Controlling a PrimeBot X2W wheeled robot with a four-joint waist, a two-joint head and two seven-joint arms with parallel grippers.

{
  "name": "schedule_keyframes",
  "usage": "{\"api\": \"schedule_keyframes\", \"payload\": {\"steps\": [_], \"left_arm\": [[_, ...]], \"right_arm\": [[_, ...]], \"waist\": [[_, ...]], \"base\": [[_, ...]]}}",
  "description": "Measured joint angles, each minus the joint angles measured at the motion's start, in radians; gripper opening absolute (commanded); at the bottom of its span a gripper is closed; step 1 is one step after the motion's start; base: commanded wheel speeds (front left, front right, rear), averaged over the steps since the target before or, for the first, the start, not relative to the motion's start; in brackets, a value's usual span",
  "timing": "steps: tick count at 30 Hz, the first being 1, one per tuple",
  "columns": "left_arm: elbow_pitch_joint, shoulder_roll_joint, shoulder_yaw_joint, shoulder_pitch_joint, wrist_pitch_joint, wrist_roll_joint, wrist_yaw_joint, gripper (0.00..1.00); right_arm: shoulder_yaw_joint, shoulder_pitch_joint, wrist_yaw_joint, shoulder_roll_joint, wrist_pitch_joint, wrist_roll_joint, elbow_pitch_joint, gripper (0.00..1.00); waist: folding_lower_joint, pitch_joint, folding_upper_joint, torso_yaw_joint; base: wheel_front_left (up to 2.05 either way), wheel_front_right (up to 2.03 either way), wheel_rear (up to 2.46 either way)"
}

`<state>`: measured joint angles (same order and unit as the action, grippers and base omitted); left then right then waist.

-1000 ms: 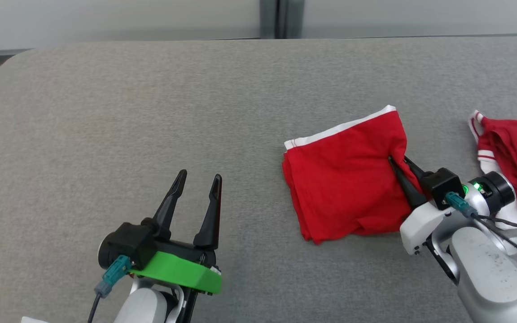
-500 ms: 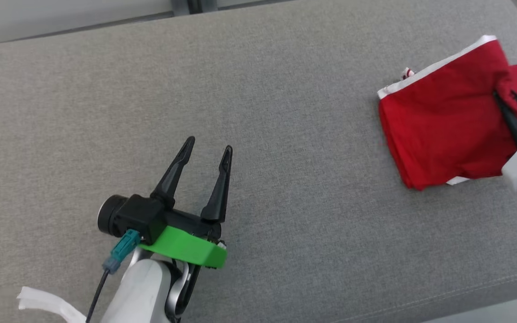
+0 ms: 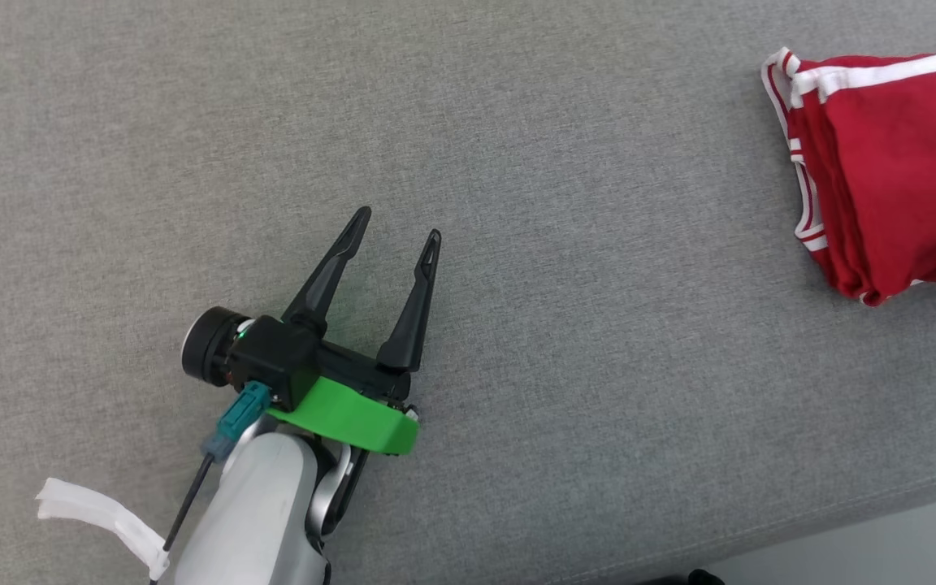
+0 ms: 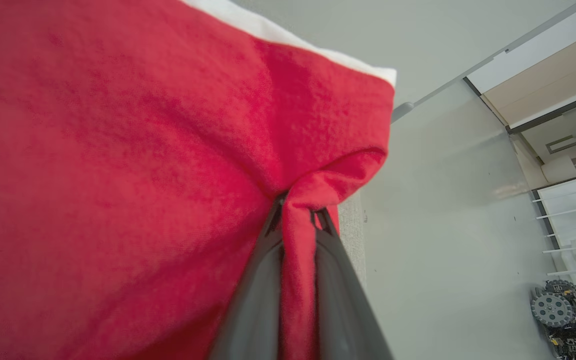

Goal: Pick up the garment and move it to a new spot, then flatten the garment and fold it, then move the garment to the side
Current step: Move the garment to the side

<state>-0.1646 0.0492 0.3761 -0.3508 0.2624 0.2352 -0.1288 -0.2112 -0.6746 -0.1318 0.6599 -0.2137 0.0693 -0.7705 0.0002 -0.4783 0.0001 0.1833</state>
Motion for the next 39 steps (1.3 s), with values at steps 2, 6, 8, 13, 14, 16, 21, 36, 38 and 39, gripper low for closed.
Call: {"api": "schedule_keyframes", "payload": {"steps": [2,6,8,13,14,16,21,36,38,39], "left_arm": [[-0.003,0.0,-0.009,-0.002,0.0,0.001,0.0,1.0],[-0.013,0.001,-0.012,-0.004,0.0,0.004,0.0,1.0],[-0.015,0.001,-0.013,-0.003,0.0,0.01,0.0,1.0],[-0.015,0.001,-0.025,0.003,0.0,0.02,0.0,1.0],[-0.014,0.0,-0.025,0.005,0.0,0.024,0.0,1.0],[-0.008,0.0,-0.026,0.009,0.0,0.038,0.0,1.0],[0.009,0.0,-0.071,0.052,0.0,0.062,0.0,1.0],[0.059,0.0,-0.211,0.178,0.0,0.105,0.0,1.0],[0.061,0.001,-0.227,0.197,0.0,0.121,0.0,1.0],[0.06,0.001,-0.227,0.207,0.0,0.119,0.0,1.0]], "right_arm": [[0.015,-0.009,0.0,-0.01,-0.007,-0.002,-0.044,0.0],[0.042,-0.036,0.0,-0.016,-0.025,-0.032,-0.112,0.0],[0.071,-0.054,0.0,-0.017,-0.034,-0.05,-0.135,0.13],[0.123,-0.073,0.0,-0.029,-0.043,-0.104,-0.173,1.0],[0.127,-0.073,0.0,-0.034,-0.043,-0.115,-0.178,1.0],[0.138,-0.074,0.0,-0.047,-0.044,-0.129,-0.18,1.0],[0.12,-0.061,0.0,-0.149,-0.048,-0.096,-0.001,1.0],[0.194,0.285,0.0,-0.444,-0.049,0.132,0.485,1.0],[0.167,0.33,0.0,-0.488,-0.049,0.137,0.518,1.0],[0.164,0.354,0.0,-0.513,-0.049,0.137,0.533,1.0]], "waist": [[0.0,-0.009,0.0,-0.011],[0.0,-0.016,0.0,-0.038],[0.0,-0.011,0.0,-0.048],[-0.0001,0.019,0.0,-0.059],[-0.0001,0.027,0.0,-0.061],[-0.0001,0.043,0.0,-0.065],[-0.0002,0.132,0.0,-0.082],[-0.0002,0.315,0.0,-0.185],[-0.0003,0.334,0.0,-0.197],[-0.0003,0.344,-0.0001,-0.203]], "base": [[0.0,0.0,0.0],[0.0,0.0,0.0],[0.0,0.0,0.0],[0.0,0.0,0.0],[0.0,0.0,0.0],[0.0,0.0,0.0],[0.0,0.0,0.0],[0.0,0.0,0.0],[0.0,0.0,0.0],[0.0,0.0,0.0]]}}
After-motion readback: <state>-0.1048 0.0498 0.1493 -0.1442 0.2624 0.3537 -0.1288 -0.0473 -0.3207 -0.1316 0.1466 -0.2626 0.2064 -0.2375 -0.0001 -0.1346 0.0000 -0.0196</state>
